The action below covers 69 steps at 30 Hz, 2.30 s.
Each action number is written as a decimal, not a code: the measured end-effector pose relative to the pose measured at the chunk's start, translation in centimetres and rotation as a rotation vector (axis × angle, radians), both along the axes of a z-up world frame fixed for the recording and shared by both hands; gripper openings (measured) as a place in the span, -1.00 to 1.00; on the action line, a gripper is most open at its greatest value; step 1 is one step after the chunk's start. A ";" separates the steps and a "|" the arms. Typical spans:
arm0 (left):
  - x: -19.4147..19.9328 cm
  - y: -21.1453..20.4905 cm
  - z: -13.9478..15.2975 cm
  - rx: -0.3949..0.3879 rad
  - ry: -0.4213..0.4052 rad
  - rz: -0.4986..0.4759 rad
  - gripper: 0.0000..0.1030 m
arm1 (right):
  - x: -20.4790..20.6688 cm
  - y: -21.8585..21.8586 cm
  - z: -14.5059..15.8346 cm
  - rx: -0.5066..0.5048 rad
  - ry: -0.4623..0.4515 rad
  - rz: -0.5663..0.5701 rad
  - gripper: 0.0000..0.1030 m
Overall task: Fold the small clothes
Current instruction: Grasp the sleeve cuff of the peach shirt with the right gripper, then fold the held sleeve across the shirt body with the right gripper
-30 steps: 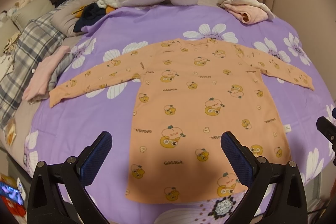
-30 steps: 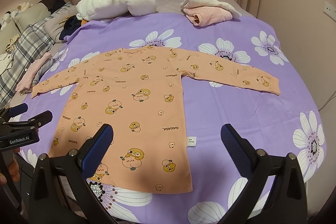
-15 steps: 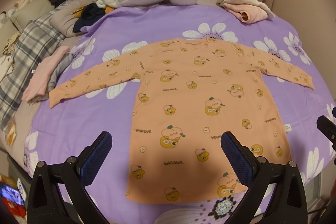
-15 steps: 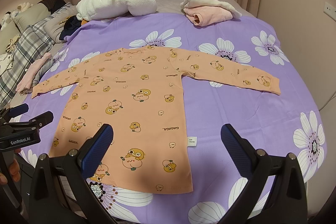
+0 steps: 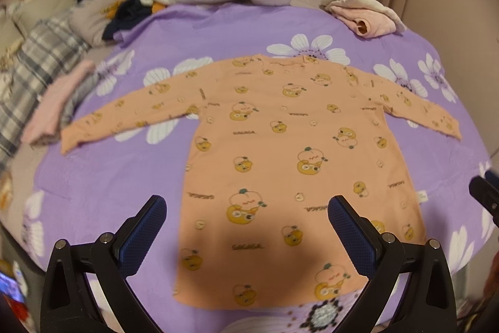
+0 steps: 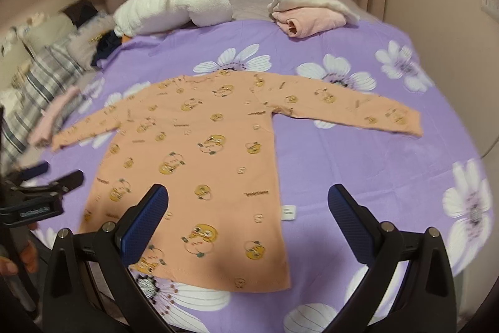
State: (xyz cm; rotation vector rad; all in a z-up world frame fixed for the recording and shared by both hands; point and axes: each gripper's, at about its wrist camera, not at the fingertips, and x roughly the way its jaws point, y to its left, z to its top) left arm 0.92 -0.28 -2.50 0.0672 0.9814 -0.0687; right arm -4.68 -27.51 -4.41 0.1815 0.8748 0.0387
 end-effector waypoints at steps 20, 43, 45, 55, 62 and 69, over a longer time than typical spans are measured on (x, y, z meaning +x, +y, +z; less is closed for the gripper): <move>8.4 -2.4 -6.0 -0.335 0.176 -0.029 0.98 | 8.1 -23.0 -14.0 0.666 -0.071 -0.598 0.41; 11.2 -2.0 -6.3 -0.314 0.200 0.043 0.98 | 12.2 -29.6 -11.4 0.597 -0.218 -0.655 -0.88; 11.0 -1.2 -6.1 -0.330 0.203 0.060 0.98 | 12.6 -28.5 -9.2 0.523 -0.227 -0.607 -0.88; 9.3 3.0 -4.0 -0.338 0.150 0.100 0.98 | 17.6 -18.4 0.4 0.257 -0.269 -0.336 -0.88; 8.4 8.0 -2.8 -0.361 0.110 0.158 0.98 | 22.4 -7.5 5.2 0.084 -0.268 -0.154 -0.88; 8.2 12.1 -3.0 -0.374 0.091 0.220 0.98 | 25.4 5.1 4.4 -0.112 -0.237 0.039 -0.88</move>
